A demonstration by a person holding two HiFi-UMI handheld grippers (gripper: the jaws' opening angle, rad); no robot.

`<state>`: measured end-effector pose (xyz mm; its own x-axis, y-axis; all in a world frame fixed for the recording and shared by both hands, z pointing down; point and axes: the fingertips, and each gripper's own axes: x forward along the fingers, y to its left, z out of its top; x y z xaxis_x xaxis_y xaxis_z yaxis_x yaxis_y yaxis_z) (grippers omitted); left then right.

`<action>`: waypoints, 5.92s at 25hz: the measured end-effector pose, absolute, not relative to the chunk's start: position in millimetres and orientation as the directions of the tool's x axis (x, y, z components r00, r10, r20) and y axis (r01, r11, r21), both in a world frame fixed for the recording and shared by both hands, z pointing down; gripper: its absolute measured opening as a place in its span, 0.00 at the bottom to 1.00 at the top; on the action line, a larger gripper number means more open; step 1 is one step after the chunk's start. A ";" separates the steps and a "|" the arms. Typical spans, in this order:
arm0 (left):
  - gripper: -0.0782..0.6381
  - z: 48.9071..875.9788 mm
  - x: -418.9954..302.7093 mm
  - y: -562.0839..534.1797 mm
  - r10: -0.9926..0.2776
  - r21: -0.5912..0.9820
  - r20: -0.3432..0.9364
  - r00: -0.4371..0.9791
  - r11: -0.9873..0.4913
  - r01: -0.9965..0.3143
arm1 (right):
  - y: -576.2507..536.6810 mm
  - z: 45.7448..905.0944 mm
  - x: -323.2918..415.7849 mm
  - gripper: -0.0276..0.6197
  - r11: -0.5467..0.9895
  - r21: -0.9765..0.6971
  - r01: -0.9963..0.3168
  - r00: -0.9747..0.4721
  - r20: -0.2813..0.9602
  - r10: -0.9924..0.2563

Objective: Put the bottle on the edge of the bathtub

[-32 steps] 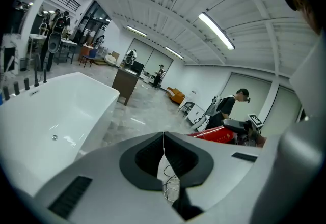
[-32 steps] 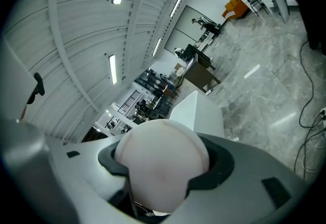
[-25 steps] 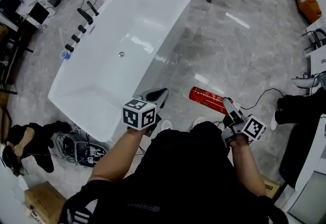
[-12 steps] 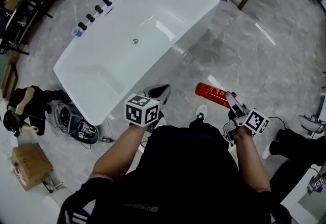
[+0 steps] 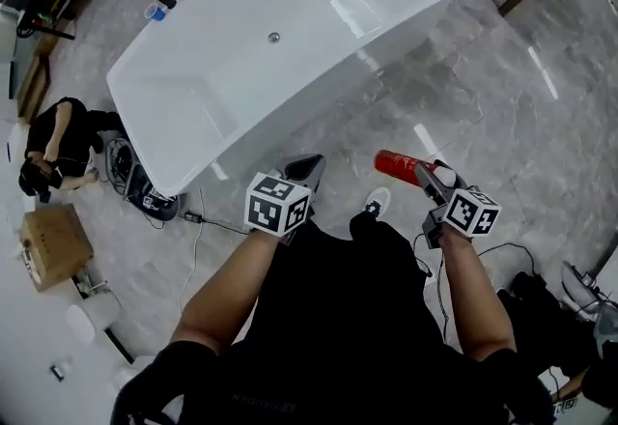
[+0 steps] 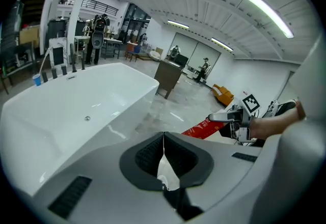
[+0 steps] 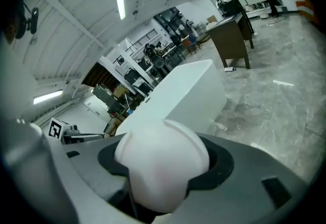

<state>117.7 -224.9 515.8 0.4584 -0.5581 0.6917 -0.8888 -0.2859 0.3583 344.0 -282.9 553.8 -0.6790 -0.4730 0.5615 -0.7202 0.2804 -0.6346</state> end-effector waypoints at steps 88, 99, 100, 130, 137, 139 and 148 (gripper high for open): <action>0.13 920.3 62.6 -262.7 -0.260 0.505 0.785 0.562 -0.257 -0.824 | -353.9 1179.1 98.0 0.49 0.877 0.002 -0.481 -0.278 0.948 -0.155; 0.13 848.0 51.5 -256.3 -0.312 0.475 0.793 0.523 -0.219 -0.852 | -348.6 1091.4 110.5 0.49 0.851 -0.036 -0.524 -0.290 0.947 -0.138; 0.13 841.1 51.2 -254.2 -0.315 0.474 0.794 0.520 -0.216 -0.854 | -346.8 1081.3 112.7 0.49 0.846 -0.040 -0.532 -0.291 0.946 -0.139; 0.13 527.0 57.4 -267.4 -0.484 0.358 0.698 0.527 -0.402 -0.843 | -267.4 560.3 161.7 0.49 0.462 -0.586 -0.666 -0.741 0.596 -0.310; 0.13 458.2 58.0 -239.2 -0.467 0.398 0.637 0.614 -0.483 -0.780 | -246.3 467.8 170.7 0.48 0.449 -0.634 -0.630 -0.775 0.482 -0.408; 0.13 434.7 60.0 -237.4 -0.495 0.391 0.605 0.624 -0.498 -0.774 | -242.7 441.8 177.9 0.41 0.461 -0.612 -0.642 -0.764 0.461 -0.451; 0.13 366.6 57.6 -238.4 -0.558 0.334 0.523 0.645 -0.562 -0.757 | -246.4 353.2 181.9 0.10 0.548 -0.506 -0.666 -0.740 0.355 -0.572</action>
<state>57.6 -238.4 366.6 0.6446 -0.5580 0.5225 -0.7569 -0.5620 0.3336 181.9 -246.4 353.2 -0.7397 -0.5720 0.3545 -0.6662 0.5479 -0.5059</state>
